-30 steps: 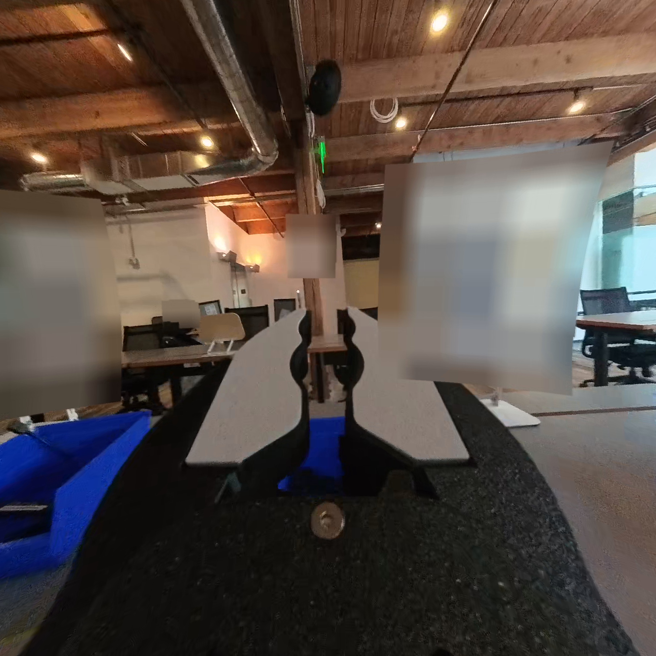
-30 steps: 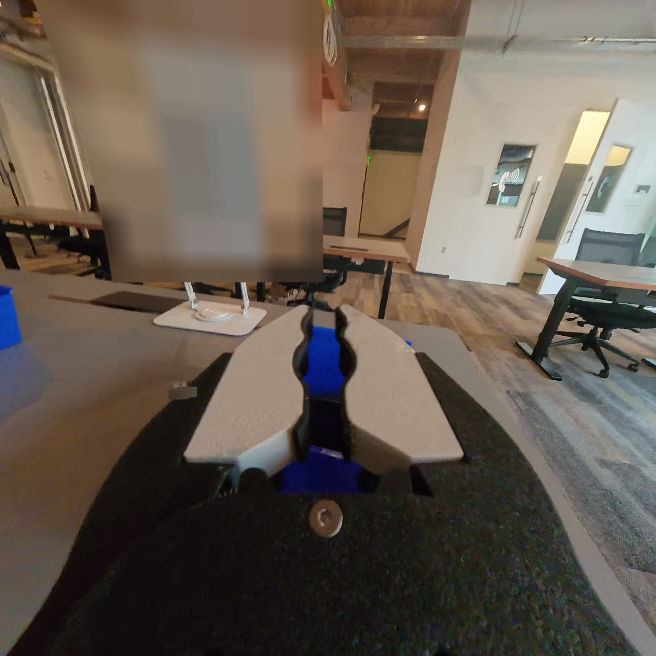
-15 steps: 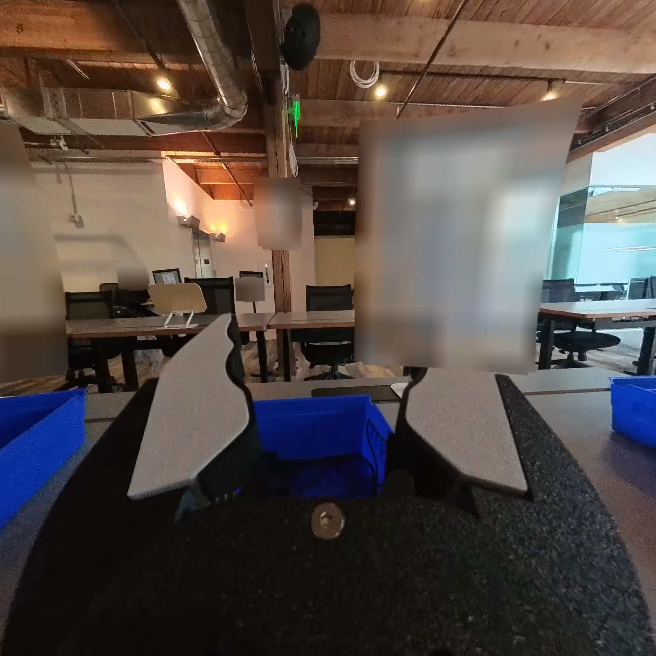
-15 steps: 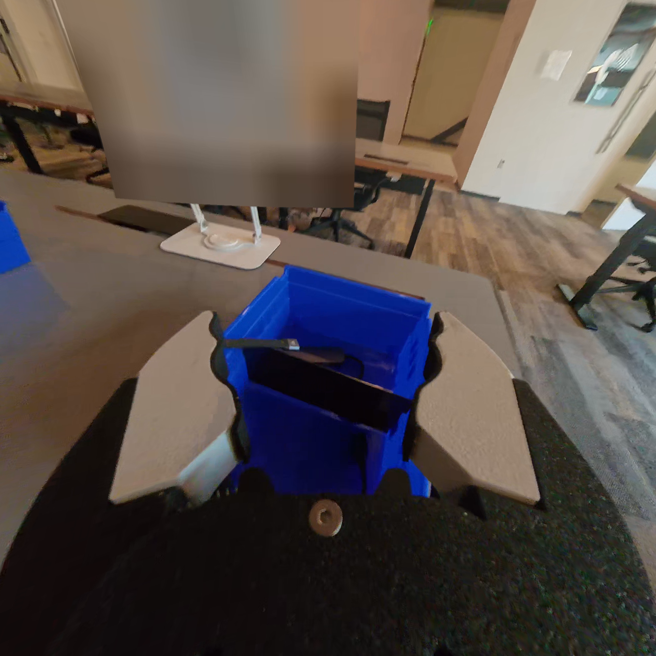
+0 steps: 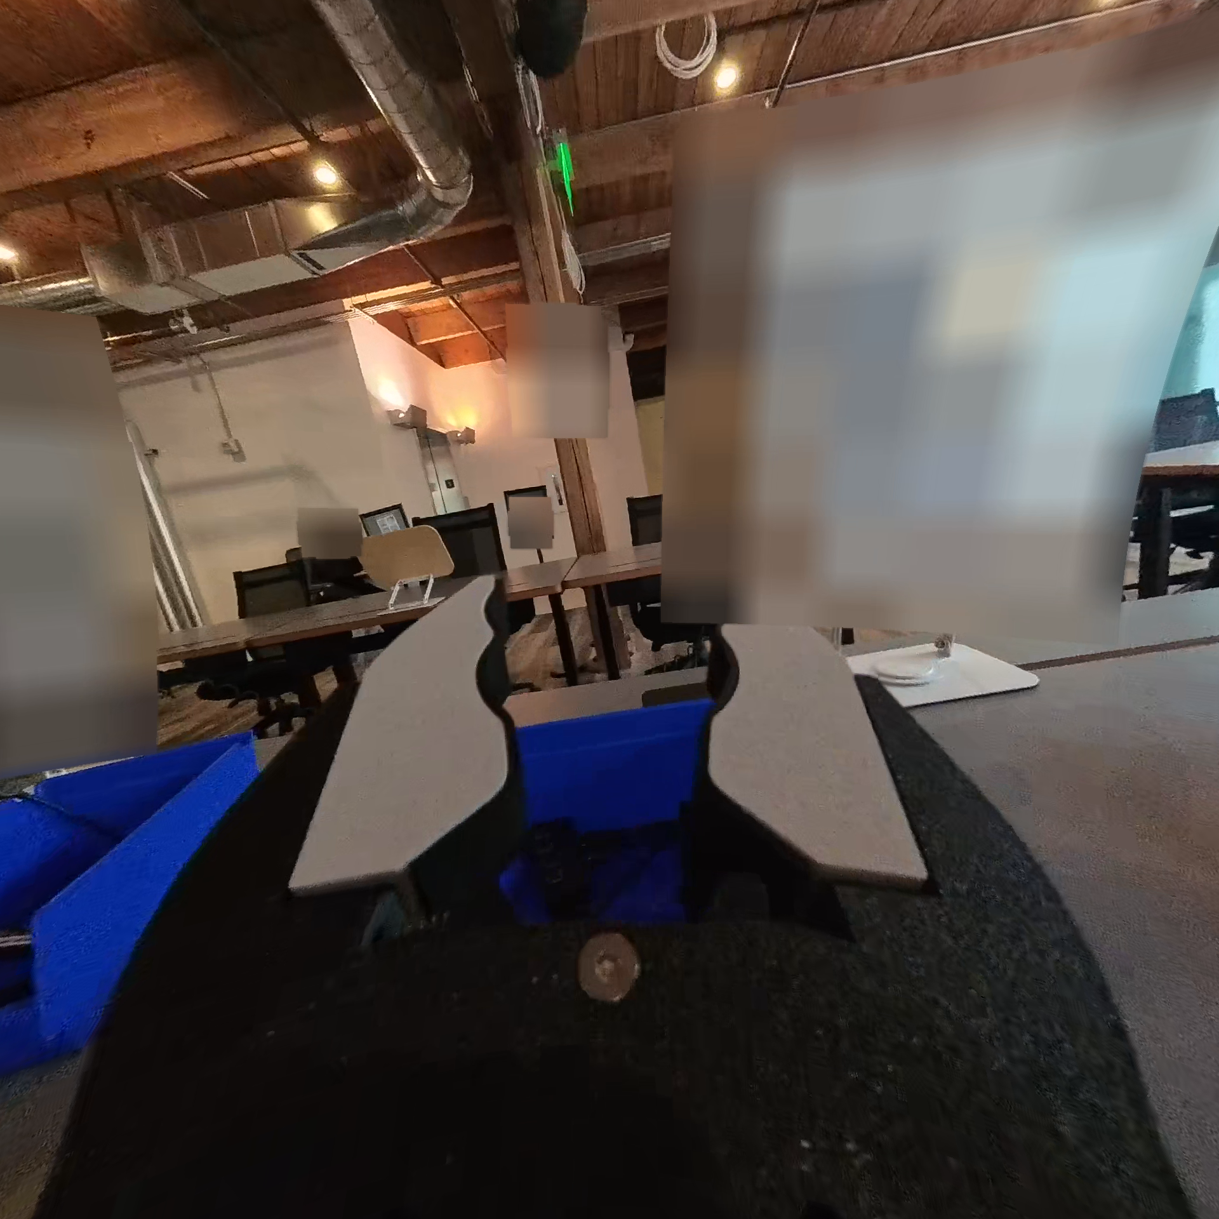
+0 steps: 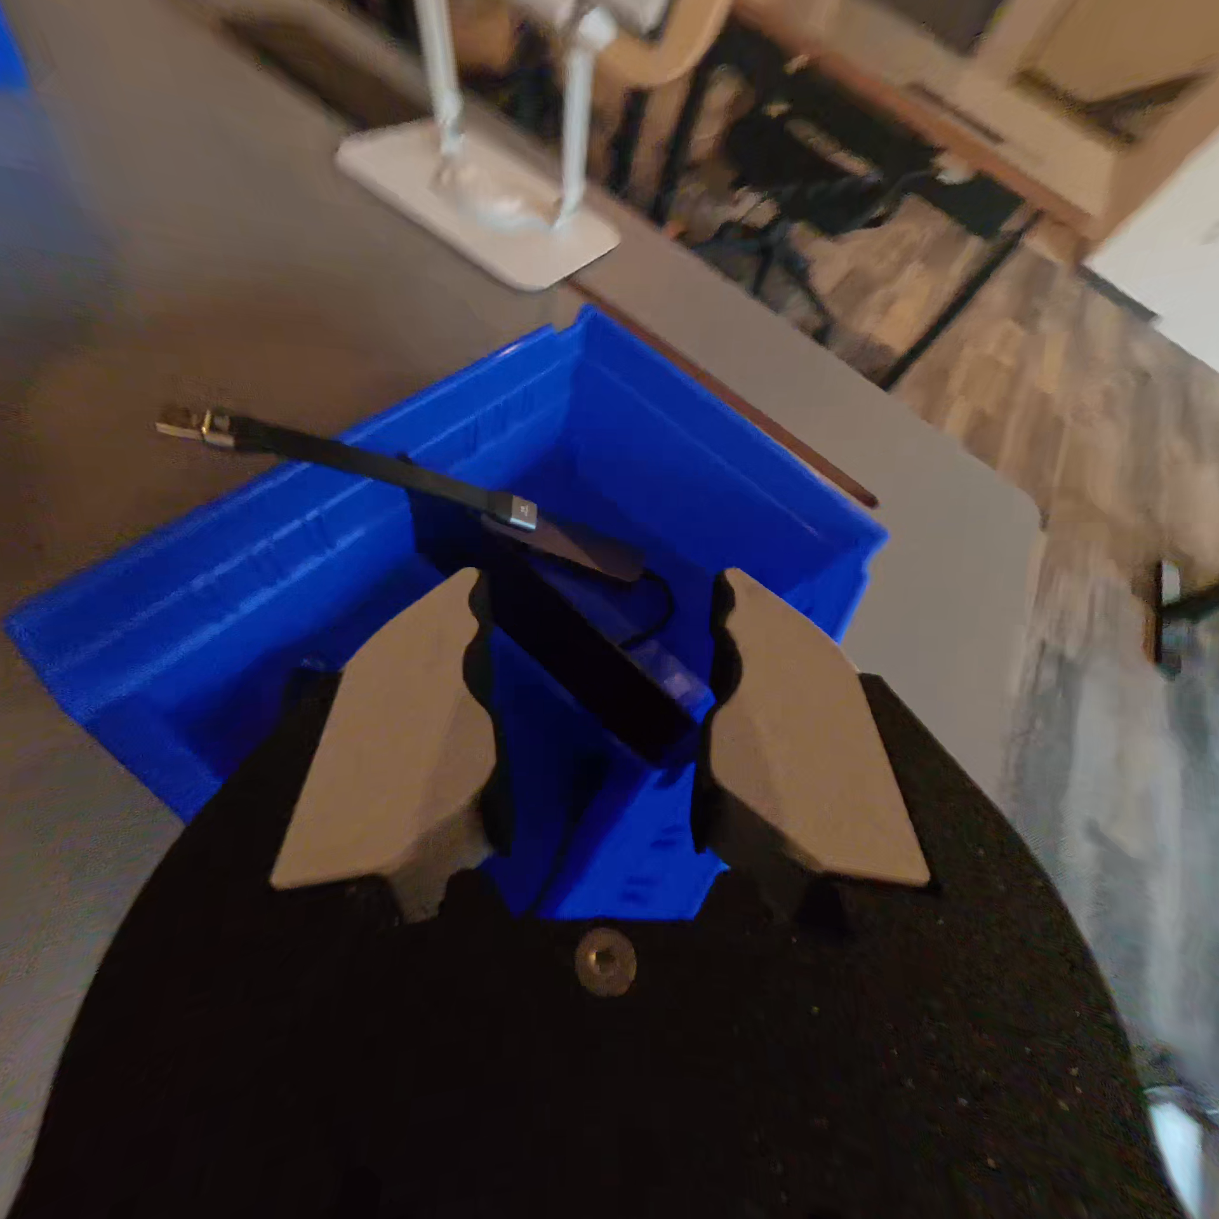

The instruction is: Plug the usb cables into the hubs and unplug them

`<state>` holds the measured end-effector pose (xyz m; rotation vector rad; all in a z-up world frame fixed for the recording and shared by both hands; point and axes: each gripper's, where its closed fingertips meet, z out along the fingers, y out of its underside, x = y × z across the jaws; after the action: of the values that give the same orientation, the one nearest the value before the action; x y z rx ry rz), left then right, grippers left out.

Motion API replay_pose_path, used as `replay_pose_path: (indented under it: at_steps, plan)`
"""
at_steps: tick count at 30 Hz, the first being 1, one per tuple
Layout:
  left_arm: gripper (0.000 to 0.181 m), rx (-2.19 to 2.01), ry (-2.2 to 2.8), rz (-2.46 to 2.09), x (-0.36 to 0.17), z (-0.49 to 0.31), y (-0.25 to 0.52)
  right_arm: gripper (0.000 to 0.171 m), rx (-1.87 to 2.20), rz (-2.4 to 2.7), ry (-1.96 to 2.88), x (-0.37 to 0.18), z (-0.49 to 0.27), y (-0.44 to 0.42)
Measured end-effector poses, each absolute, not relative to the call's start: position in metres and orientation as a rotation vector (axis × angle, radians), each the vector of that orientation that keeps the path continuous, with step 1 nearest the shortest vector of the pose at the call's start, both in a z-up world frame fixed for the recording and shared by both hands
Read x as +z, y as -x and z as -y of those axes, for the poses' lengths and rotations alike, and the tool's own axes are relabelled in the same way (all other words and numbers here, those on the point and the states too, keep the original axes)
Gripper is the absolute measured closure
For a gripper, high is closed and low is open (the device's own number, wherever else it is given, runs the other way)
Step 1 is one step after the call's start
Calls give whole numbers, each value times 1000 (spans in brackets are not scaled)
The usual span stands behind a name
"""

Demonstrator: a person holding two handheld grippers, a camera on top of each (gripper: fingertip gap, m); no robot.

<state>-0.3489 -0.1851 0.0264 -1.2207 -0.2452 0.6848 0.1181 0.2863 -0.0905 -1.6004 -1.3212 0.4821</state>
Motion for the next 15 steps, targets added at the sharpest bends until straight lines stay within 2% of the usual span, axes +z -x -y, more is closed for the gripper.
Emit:
replay_pose_path:
  at_steps: [5, 10, 15]
  plan:
    - [128, 642, 1229, 222, 23, 176, 344, 114, 231, 1924, 1426, -102, -326, -67]
    - [130, 718, 1267, 173, 19, 170, 342, 120, 224, 2377, 1330, -158, -337, -28]
    - [131, 718, 1267, 140, 20, 163, 335, 122, 148, 2628, 1402, -220, -351, -28]
